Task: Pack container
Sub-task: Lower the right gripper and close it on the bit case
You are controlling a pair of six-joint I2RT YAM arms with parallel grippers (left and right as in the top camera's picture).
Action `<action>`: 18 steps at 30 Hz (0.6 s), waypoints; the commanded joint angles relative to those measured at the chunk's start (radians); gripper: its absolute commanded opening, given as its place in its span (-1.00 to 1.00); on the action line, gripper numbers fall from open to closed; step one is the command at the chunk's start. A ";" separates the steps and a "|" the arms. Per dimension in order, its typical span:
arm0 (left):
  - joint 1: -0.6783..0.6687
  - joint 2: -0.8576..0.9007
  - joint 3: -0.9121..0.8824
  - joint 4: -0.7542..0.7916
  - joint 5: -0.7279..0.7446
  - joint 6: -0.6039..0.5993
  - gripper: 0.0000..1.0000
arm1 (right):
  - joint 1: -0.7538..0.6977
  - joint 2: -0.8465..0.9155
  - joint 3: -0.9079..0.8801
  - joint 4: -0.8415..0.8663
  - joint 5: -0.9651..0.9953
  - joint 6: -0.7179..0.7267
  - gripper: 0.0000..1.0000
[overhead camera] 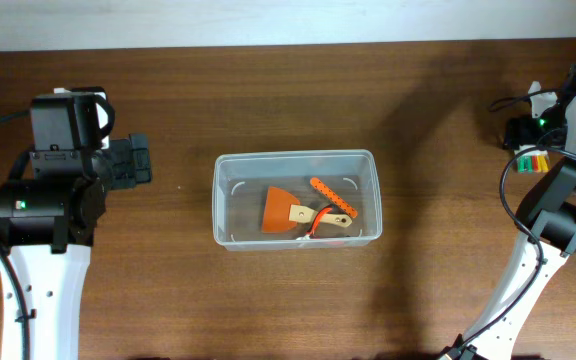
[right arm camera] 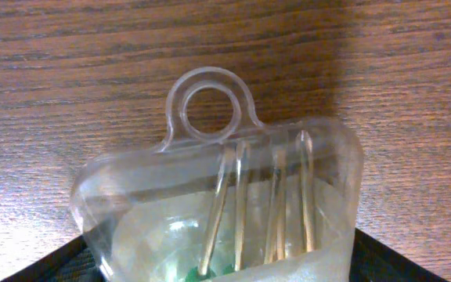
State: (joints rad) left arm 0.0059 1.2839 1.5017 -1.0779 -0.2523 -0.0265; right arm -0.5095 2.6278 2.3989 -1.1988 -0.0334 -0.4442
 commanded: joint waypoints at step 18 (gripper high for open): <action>-0.002 -0.003 0.021 -0.002 -0.014 -0.010 0.98 | 0.003 0.038 0.118 -0.067 0.031 0.016 0.18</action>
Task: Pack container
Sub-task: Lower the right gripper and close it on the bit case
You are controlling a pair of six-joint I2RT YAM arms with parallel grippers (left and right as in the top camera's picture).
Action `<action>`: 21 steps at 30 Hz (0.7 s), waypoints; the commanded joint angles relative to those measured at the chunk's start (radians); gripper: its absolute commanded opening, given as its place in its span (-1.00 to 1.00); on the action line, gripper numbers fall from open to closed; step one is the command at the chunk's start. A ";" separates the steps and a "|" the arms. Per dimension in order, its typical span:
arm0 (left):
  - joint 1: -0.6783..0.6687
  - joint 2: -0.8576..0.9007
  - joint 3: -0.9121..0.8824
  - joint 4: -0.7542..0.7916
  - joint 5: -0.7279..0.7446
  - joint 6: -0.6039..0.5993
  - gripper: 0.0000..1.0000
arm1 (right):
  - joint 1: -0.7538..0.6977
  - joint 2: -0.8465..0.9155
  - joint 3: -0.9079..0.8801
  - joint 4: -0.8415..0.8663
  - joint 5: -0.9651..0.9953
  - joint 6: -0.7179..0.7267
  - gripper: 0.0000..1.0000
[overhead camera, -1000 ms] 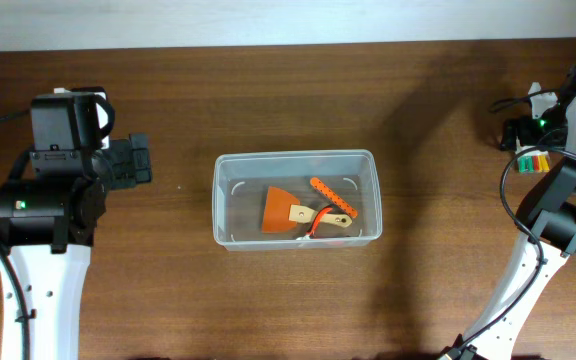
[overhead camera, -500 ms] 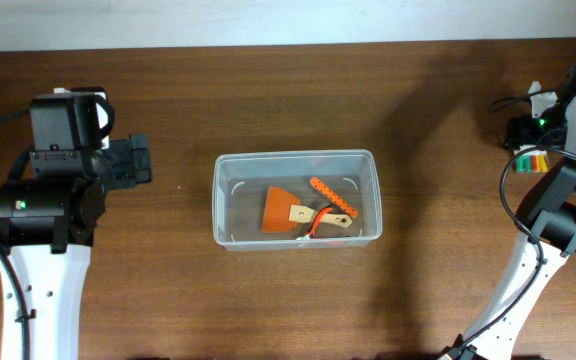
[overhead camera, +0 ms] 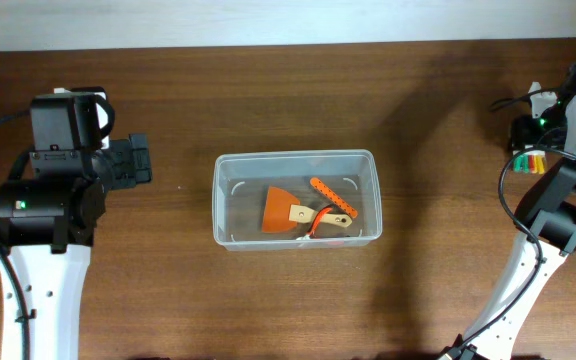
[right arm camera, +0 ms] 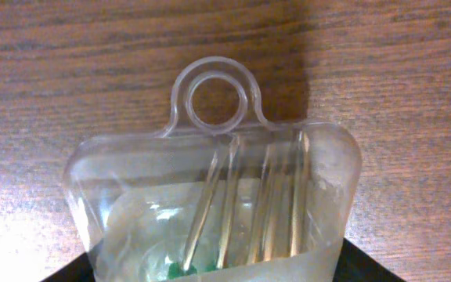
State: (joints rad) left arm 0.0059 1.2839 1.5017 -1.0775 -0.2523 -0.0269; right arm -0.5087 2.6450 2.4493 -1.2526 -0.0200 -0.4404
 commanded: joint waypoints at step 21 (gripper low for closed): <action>-0.002 -0.003 0.021 -0.006 -0.014 -0.010 0.98 | 0.124 -0.156 0.481 -0.253 0.016 0.010 0.07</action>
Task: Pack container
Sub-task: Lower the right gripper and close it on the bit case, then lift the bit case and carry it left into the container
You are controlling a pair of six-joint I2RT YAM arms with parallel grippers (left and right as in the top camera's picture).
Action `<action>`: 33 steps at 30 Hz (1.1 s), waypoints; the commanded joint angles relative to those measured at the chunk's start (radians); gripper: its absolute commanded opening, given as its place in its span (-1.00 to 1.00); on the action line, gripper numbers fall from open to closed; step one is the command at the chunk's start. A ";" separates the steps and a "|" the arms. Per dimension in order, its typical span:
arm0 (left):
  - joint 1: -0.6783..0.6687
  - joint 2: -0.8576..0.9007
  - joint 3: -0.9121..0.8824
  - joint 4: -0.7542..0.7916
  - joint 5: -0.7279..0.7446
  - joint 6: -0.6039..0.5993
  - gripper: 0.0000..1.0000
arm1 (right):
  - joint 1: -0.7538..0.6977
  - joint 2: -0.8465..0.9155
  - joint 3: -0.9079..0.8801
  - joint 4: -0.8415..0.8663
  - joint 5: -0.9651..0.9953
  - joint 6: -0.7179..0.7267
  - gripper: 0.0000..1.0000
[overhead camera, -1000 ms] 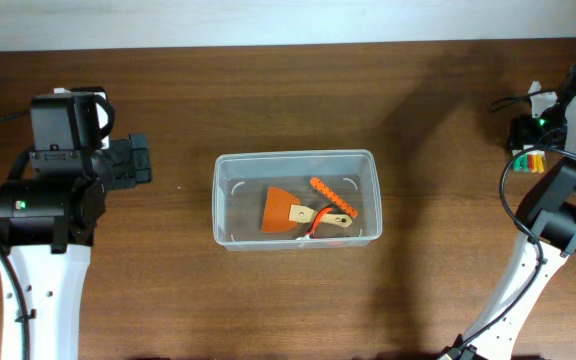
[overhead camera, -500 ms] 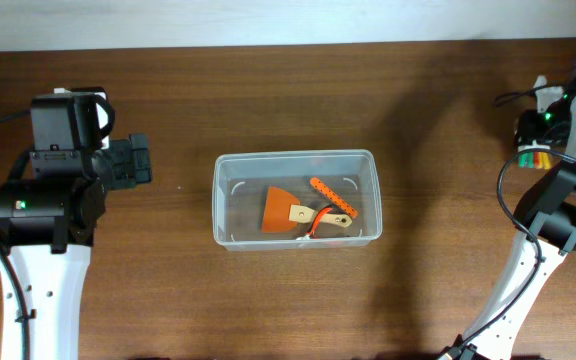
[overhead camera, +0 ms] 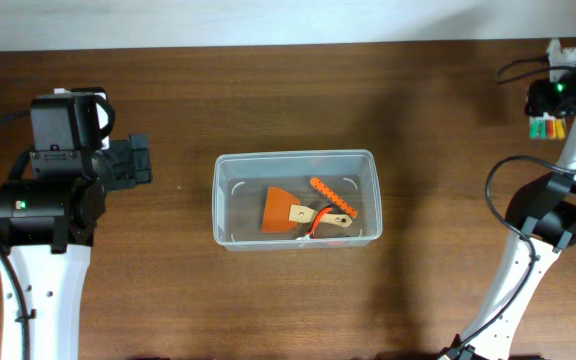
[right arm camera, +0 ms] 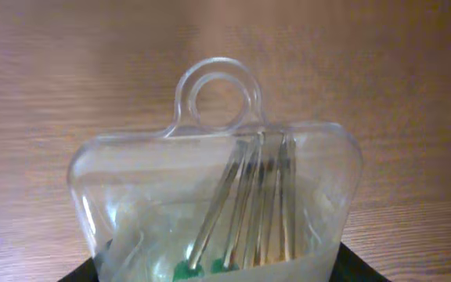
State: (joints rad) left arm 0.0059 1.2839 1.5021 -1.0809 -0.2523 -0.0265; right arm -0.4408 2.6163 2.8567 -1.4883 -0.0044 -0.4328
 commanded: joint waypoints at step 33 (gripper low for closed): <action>-0.002 -0.003 0.021 -0.002 -0.014 -0.010 0.98 | 0.936 -0.386 0.045 -0.211 -0.202 -0.177 0.06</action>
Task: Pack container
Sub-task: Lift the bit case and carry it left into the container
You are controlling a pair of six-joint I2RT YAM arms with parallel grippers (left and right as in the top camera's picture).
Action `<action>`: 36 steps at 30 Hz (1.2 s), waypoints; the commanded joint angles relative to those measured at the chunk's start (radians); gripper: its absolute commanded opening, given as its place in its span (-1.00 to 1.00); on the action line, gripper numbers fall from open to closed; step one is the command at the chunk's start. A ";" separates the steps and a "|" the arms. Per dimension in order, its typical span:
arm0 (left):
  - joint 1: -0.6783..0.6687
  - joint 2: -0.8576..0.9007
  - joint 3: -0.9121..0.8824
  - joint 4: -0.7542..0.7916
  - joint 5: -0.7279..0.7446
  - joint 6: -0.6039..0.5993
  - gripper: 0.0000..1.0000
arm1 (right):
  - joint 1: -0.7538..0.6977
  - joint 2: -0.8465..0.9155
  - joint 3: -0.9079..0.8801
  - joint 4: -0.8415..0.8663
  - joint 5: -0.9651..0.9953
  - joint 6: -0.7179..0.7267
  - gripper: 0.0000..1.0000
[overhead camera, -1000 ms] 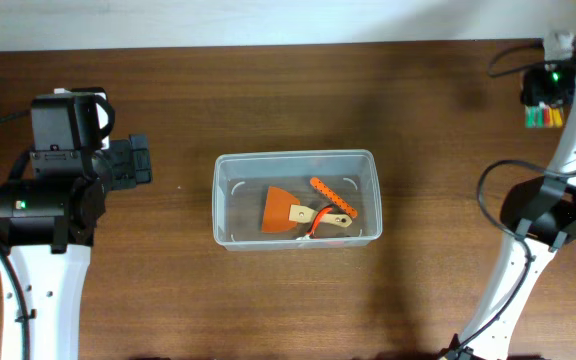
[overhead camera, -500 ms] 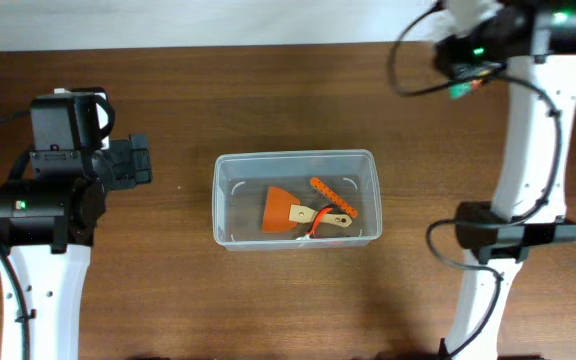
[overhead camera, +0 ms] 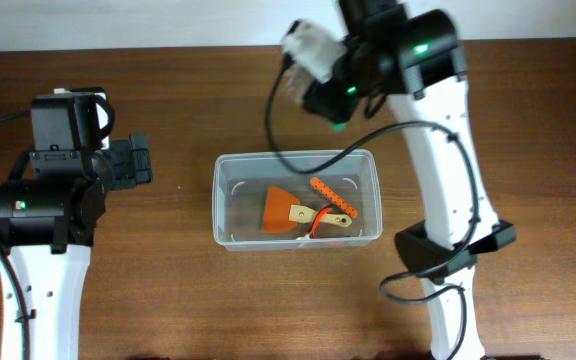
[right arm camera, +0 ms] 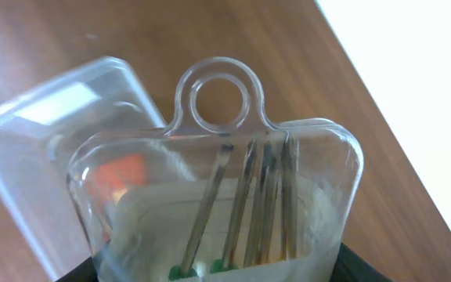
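Observation:
My right gripper is shut on a clear plastic pack with a hanging ring, holding several thin metal picks with green and other coloured ends. Seen from overhead, the pack hangs in the air just behind the far edge of the clear plastic container. A corner of that container shows below the pack in the right wrist view. In the container lie an orange scraper and an orange beaded stick. My left gripper rests at the left, far from the container.
The table is brown wood, with its pale far edge along the top. My right arm's white links arch over the table to the right of the container, with their base at the front right.
My right gripper has moved with the pack from the far right corner of the table to above the back edge of the container. The left arm has not moved.
My right gripper held the pack low over the wood at the right edge of the table. It then stood higher and farther back at the right corner. Now the pack hangs near the container's far rim.

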State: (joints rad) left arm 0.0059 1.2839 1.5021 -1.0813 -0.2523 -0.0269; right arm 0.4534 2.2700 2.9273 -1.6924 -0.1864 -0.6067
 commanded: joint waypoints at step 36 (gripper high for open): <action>-0.002 -0.003 0.021 -0.002 -0.014 -0.010 0.98 | 0.128 -0.039 -0.889 0.171 -0.002 -0.071 0.19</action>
State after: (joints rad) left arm 0.0059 1.2839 1.5021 -1.0813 -0.2523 -0.0269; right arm 0.5823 2.2597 2.0785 -1.5467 -0.1825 -0.6640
